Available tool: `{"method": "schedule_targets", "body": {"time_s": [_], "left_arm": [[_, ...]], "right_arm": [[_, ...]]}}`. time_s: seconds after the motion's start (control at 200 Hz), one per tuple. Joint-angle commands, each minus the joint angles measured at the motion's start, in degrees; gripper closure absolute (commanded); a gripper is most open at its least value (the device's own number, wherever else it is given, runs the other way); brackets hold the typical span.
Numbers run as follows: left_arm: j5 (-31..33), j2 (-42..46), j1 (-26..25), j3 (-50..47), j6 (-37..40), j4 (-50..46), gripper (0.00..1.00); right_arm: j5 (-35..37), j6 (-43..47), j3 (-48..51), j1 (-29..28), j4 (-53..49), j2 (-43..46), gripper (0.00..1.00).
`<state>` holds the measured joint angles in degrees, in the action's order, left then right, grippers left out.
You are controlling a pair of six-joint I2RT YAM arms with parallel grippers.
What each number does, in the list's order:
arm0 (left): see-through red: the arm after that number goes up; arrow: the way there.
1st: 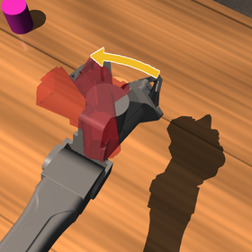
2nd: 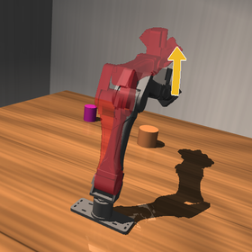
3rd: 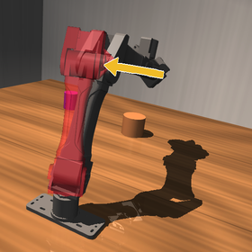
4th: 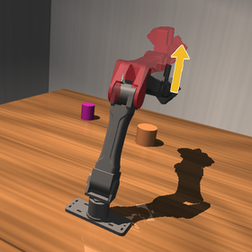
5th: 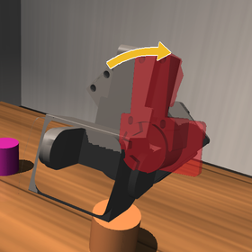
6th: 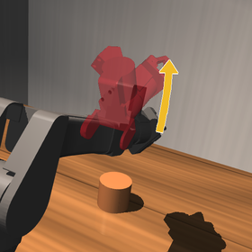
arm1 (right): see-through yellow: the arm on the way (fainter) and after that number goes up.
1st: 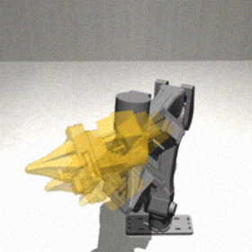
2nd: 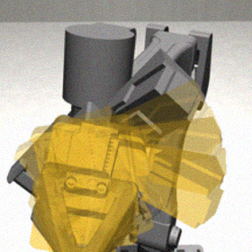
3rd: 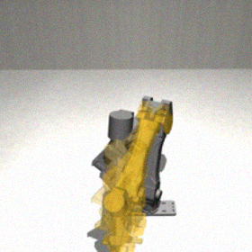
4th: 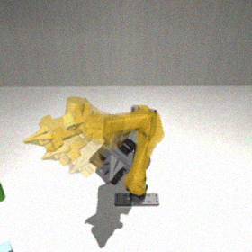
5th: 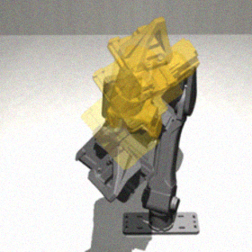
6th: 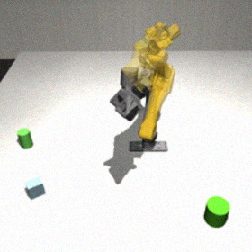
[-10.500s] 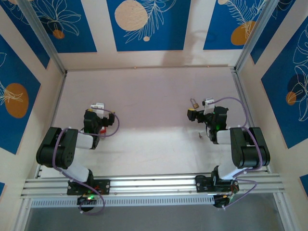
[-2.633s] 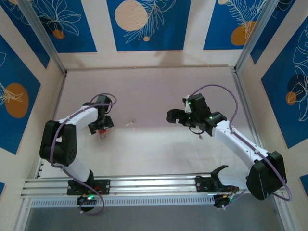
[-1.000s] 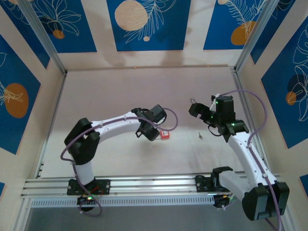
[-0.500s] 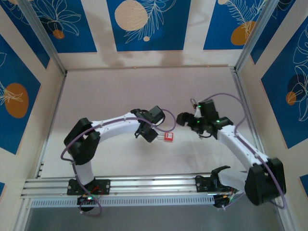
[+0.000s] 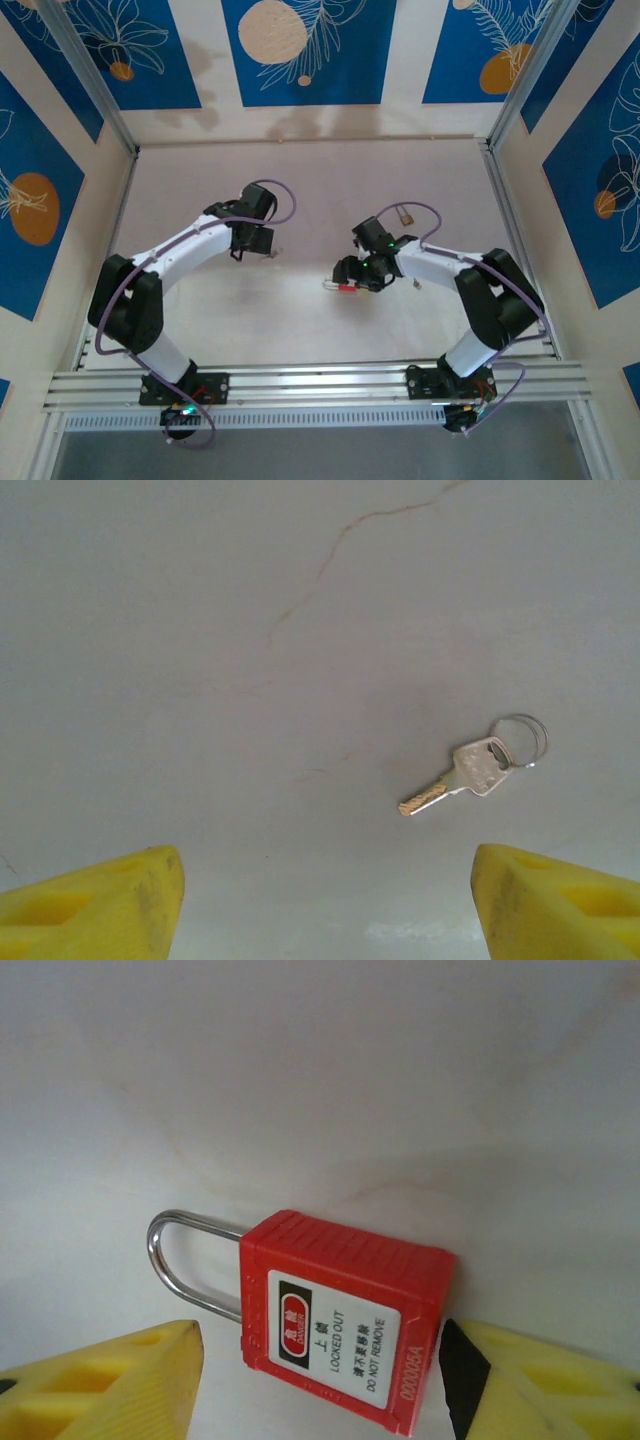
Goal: Unlock with the key
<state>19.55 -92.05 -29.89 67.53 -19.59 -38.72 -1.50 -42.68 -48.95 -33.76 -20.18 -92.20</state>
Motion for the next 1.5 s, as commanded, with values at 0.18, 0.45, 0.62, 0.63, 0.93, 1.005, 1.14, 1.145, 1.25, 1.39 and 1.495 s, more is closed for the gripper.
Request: {"method": "schedule_targets", "body": {"time_s": [0.18,0.45,0.62,0.63,0.93,1.005,1.14,1.145,1.25,1.39,1.495], "left_arm": [[-0.42,-1.57,1.77,-1.95,-3.69,-0.44,0.26],[0.81,8.05,3.55,-11.32,-12.42,4.93,0.23],[1.98,19.32,6.76,-20.57,-19.11,8.59,0.15],[1.81,19.92,6.97,-21.12,-19.41,8.69,0.14],[-6.42,32.01,11.32,-30.25,-21.01,11.89,0.07],[-6.93,33.12,11.69,-31.04,-21.01,11.99,0.06],[-8.24,34.67,12.29,-31.75,-20.66,12.69,0.06],[-8.27,34.66,12.30,-31.71,-20.66,12.70,0.06],[-9.03,35.44,12.48,-31.80,-20.25,12.84,0.06],[-9.36,36.32,12.66,-32.26,-19.87,13.03,0.06],[-9.64,37.14,12.74,-32.63,-19.87,13.08,0.06]], "right_arm": [[3.71,2.95,-7.93,-2.28,-4.70,-1.23,0.36],[0.09,5.91,-13.07,-3.47,-0.27,1.42,0.30],[-4.11,0.55,-23.20,-3.51,1.34,-10.45,0.59],[-4.76,0.44,-23.58,-3.53,2.07,-11.07,0.59],[-11.28,-4.08,-36.64,-5.38,3.01,-27.12,0.61],[-11.62,-4.88,-39.10,-6.11,1.42,-29.76,0.62],[-11.95,-6.23,-41.35,-7.29,-0.12,-32.70,0.62],[-11.90,-6.33,-41.35,-7.29,-0.16,-32.78,0.62],[-11.71,-7.74,-41.49,-7.79,-0.34,-33.65,0.61],[-10.44,-8.52,-41.65,-8.34,-1.00,-34.07,0.61],[-9.43,-8.58,-43.22,-8.59,-3.41,-34.72,0.61]]}}
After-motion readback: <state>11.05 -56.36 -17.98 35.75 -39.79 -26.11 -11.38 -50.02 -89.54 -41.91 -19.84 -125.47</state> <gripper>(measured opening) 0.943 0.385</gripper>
